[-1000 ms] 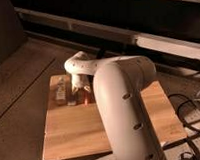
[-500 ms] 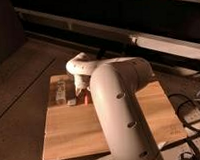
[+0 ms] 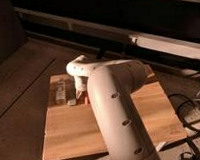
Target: Place the pepper in the ceramic bowl
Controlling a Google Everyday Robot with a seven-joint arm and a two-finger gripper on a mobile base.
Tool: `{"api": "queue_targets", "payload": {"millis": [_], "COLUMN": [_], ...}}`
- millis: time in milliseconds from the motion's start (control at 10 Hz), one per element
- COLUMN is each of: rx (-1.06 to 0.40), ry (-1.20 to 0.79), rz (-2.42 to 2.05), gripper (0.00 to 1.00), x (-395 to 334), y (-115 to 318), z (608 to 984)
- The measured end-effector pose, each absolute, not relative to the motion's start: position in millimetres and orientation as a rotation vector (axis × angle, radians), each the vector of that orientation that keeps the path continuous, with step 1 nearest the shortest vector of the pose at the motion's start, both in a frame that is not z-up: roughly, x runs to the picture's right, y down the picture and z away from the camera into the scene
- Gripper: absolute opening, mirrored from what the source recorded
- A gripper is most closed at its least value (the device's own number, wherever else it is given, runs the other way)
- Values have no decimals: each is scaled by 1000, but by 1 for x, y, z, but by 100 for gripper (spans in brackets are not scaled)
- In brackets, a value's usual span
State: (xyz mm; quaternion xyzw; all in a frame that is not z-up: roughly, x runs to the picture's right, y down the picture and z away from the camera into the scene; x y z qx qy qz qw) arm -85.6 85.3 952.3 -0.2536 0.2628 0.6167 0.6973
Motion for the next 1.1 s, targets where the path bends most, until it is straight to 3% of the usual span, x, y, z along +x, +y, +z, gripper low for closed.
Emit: {"api": "queue_targets", "payload": {"millis": [300,400,500,900,1100], "rx": [-535,-507,-493,-422,-384], "ry": [587,582,573,414,258], "rz": [1362,1374,1383,1437,1518], "gripper": [24,10,4,0,0], "x": [-84,-81,-80,-97,-101], "y": [78,70,64,12,-34], "z": [956,955,953,927,897]}}
